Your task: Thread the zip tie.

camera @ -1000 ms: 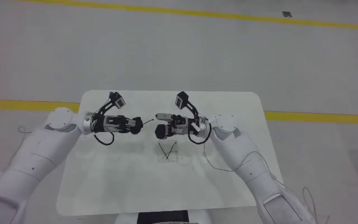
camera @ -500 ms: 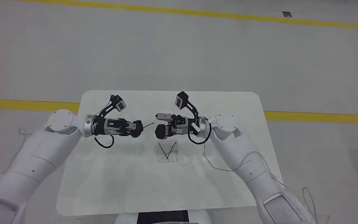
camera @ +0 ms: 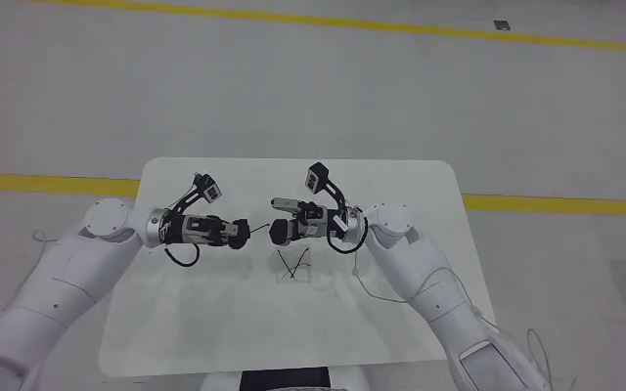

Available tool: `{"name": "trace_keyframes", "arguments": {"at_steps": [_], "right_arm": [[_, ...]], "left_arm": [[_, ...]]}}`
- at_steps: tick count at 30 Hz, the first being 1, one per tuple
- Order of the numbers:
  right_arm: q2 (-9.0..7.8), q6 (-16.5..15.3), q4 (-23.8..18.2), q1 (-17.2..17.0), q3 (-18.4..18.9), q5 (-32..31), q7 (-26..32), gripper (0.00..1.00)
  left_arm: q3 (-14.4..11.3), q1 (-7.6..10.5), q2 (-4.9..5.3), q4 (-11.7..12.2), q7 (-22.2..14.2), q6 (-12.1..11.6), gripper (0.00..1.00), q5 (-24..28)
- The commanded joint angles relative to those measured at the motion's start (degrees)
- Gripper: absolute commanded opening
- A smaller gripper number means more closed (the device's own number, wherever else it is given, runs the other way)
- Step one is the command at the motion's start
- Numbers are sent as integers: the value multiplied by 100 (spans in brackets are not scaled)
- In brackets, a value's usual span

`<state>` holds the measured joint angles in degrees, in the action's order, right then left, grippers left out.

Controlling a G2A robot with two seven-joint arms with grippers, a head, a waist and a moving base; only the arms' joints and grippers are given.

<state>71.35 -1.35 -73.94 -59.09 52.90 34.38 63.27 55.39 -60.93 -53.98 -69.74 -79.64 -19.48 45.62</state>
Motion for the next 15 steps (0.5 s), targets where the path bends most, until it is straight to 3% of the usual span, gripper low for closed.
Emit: {"name": "trace_keyframes", "arguments": {"at_steps": [1, 6, 12, 15], "right_arm": [[6, 15, 79, 18, -12, 73, 120, 100], [46, -59, 320, 80, -41, 336, 340, 100], [46, -59, 320, 80, -41, 336, 340, 100], [39, -70, 270, -5, -17, 188, -22, 100]], "left_arm": [[1, 0, 0, 1, 0, 0, 0, 1], [1, 0, 0, 1, 0, 0, 0, 1], [1, 0, 0, 1, 0, 0, 0, 1], [1, 0, 0, 1, 0, 0, 0, 1]]}}
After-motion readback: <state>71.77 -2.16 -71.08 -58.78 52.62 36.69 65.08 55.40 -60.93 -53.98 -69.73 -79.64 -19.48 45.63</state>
